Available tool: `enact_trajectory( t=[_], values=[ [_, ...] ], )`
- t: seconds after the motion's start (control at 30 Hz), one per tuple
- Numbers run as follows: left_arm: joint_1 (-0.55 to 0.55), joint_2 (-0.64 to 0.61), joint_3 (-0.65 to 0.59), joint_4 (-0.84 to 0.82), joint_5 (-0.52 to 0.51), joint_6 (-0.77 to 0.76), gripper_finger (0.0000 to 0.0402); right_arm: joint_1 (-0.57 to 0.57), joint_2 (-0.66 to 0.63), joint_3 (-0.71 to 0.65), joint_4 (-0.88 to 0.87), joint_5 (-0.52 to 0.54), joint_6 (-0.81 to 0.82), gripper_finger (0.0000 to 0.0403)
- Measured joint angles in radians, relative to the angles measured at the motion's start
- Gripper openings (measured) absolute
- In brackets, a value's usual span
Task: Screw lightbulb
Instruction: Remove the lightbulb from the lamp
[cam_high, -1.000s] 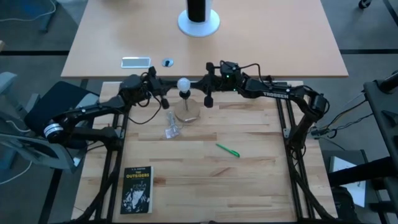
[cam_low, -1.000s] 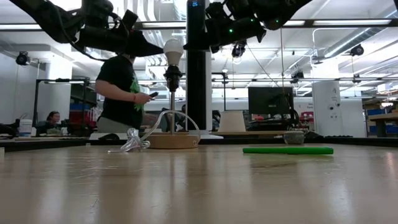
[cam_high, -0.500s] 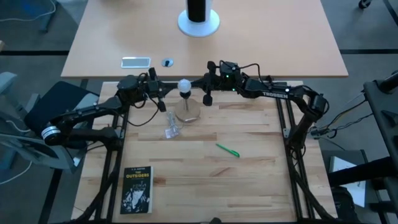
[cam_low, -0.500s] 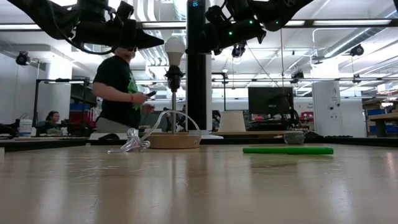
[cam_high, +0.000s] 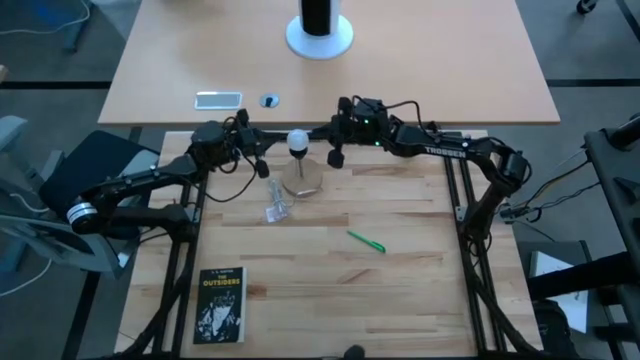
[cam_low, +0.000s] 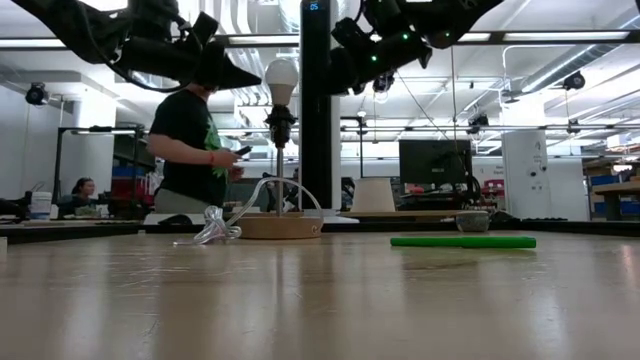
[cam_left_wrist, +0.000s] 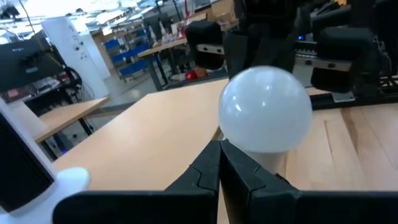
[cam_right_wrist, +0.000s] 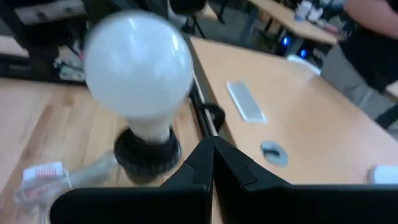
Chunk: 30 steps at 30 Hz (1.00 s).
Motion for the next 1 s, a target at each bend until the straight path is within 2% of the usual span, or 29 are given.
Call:
enact_trajectory(
  t=[0.27,0.47,0.63,0.77,1.0],
  values=[
    [0.0,0.0,0.0,-0.055,-0.007,-0.001,0.0,-0.019,0.006,-0.022,-0.047,-0.019,-0.006,0.0],
    [0.0,0.0,0.0,-0.087,-0.007,-0.01,0.0,-0.018,0.056,-0.063,0.072,-0.152,0.006,0.0],
    [-0.002,0.017,0.0,-0.087,0.033,-0.032,0.0,-0.013,0.078,-0.064,0.142,-0.159,0.017,0.0004],
    [-0.007,0.043,0.0,-0.086,0.073,-0.045,0.0,-0.012,0.078,-0.065,0.149,-0.181,0.017,0.0039],
    [-0.008,0.073,0.0,-0.057,0.073,-0.047,0.0,-0.002,0.081,-0.065,0.177,-0.188,0.039,0.0153]
  ],
)
